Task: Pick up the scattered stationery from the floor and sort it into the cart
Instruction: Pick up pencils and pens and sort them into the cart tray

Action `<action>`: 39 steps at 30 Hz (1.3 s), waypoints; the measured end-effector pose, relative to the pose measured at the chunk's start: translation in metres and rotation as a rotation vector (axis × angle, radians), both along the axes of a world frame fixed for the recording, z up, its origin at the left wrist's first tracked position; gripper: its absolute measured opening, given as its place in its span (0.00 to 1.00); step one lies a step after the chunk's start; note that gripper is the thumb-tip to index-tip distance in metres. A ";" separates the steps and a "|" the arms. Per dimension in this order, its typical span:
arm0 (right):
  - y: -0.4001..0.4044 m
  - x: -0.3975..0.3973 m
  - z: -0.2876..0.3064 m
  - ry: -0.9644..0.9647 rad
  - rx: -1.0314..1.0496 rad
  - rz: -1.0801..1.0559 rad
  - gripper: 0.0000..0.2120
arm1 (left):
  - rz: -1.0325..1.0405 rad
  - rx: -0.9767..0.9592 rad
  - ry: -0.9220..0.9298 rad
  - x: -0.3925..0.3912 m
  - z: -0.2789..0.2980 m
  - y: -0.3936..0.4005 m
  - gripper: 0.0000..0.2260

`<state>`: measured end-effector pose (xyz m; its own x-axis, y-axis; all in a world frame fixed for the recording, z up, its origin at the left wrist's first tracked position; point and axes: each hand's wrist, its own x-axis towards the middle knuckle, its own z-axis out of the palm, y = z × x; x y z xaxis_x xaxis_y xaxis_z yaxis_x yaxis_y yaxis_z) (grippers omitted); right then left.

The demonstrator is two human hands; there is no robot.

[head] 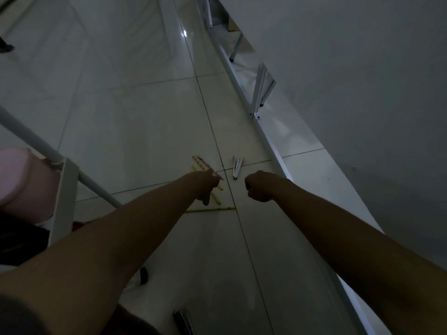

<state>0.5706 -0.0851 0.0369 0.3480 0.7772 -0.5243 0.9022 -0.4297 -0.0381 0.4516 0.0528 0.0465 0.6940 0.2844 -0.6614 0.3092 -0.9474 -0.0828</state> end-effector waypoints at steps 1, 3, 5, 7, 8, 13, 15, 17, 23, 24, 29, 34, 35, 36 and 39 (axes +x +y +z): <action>0.001 0.000 -0.004 0.010 -0.001 -0.002 0.16 | -0.027 0.022 0.001 -0.003 -0.007 0.002 0.37; 0.004 0.000 -0.012 0.011 -0.013 0.003 0.16 | -0.099 0.064 0.008 -0.010 -0.021 0.006 0.41; 0.008 -0.001 -0.020 0.016 -0.016 0.008 0.16 | -0.179 0.095 -0.008 -0.017 -0.034 0.010 0.42; 0.013 -0.002 -0.028 0.028 -0.009 0.016 0.16 | -0.249 0.121 -0.029 -0.023 -0.045 0.015 0.41; 0.015 -0.003 -0.032 0.036 -0.009 0.019 0.16 | -0.268 0.129 -0.028 -0.026 -0.051 0.018 0.42; 0.029 -0.006 -0.046 0.042 0.003 0.037 0.15 | -0.287 0.150 -0.080 -0.035 -0.078 0.020 0.38; 0.034 -0.006 -0.051 0.030 0.024 0.043 0.15 | -0.304 0.150 -0.105 -0.034 -0.082 0.023 0.36; 0.039 -0.006 -0.055 0.014 0.044 0.050 0.14 | -0.274 0.124 -0.120 -0.036 -0.084 0.029 0.33; 0.053 -0.006 -0.063 0.037 0.146 0.053 0.16 | -0.226 0.146 -0.135 -0.050 -0.089 0.039 0.20; 0.056 -0.007 -0.065 0.045 0.174 0.045 0.18 | -0.237 0.153 -0.130 -0.051 -0.090 0.039 0.20; 0.076 -0.018 -0.080 0.055 0.311 -0.035 0.34 | -0.292 0.144 -0.100 -0.053 -0.095 0.031 0.22; 0.093 -0.030 -0.098 0.037 0.294 -0.038 0.39 | -0.128 0.019 -0.119 -0.057 -0.095 0.023 0.19; 0.096 -0.031 -0.101 0.036 0.277 -0.034 0.39 | -0.092 -0.013 -0.121 -0.055 -0.094 0.023 0.18; 0.097 -0.032 -0.105 0.031 0.254 -0.028 0.37 | -0.065 -0.035 -0.123 -0.053 -0.093 0.024 0.17; 0.098 -0.033 -0.111 -0.033 0.221 0.020 0.27 | -0.034 -0.035 -0.103 -0.047 -0.095 0.030 0.17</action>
<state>0.5381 0.0132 -0.0741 0.3453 0.8791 -0.3286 0.9128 -0.3959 -0.0998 0.4043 0.0826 -0.0481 0.7676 0.2374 -0.5953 0.2818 -0.9593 -0.0193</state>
